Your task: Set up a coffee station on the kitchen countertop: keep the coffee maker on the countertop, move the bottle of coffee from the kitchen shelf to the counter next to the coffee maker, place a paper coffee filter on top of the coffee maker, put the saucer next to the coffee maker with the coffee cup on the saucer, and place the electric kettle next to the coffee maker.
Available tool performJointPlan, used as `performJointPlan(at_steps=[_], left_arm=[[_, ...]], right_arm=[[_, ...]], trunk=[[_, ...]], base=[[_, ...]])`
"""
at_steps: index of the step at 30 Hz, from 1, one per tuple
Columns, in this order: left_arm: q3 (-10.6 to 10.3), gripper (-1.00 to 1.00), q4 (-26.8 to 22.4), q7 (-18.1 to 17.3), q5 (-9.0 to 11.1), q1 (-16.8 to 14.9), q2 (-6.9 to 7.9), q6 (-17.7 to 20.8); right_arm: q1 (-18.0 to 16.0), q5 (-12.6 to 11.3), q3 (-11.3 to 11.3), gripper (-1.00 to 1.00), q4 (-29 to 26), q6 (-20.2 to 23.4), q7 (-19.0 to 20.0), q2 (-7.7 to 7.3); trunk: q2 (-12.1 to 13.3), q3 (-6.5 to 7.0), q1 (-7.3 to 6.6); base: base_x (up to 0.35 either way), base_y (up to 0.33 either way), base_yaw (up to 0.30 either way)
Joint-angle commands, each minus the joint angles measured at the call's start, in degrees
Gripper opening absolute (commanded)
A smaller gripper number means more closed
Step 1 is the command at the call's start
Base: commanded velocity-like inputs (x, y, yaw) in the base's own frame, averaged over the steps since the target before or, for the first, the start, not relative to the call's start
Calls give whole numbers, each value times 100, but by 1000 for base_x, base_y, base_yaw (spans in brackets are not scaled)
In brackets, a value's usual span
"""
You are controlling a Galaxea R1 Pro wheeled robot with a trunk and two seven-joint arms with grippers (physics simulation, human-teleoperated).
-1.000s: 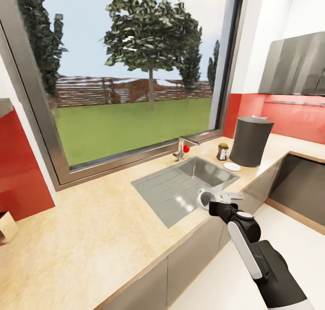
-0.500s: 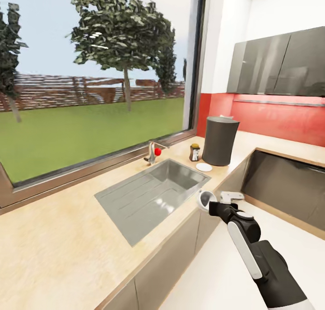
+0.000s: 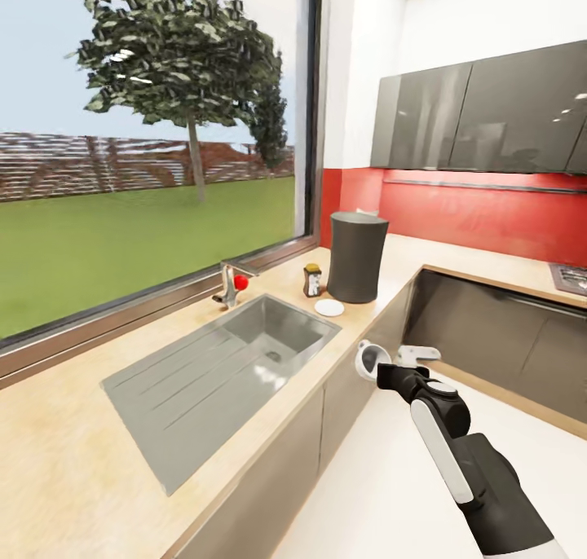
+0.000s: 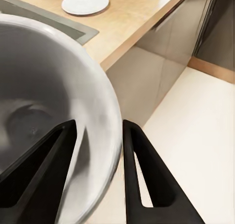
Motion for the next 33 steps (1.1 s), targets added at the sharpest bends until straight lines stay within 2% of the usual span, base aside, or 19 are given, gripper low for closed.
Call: performJointPlan(at_steps=[1, 7, 13, 33], left_arm=[[49, 100, -10, -23, -52, 3, -11, -9], [55, 100, -6, -23, -50, 3, -34, -9], [56, 100, -2, -23, -58, 3, -71, -1], [47, 100, -2, -18, -44, 3, -107, 41]], right_arm=[[-5, -59, 13, -100, -3, 9, -54, -6], [-5, -59, 14, -100, 0, 9, -54, 3], [-5, -59, 14, -100, 1, 9, -54, 11], [-5, -59, 16, -100, 1, 9, -54, 12]], trunk=[[-8, -7, 5], [-8, -7, 5], [-8, -7, 5], [-8, -7, 5]], base=[[242, -182, -18], [227, -192, -5], [64, -257, 0], [-62, -274, 0]])
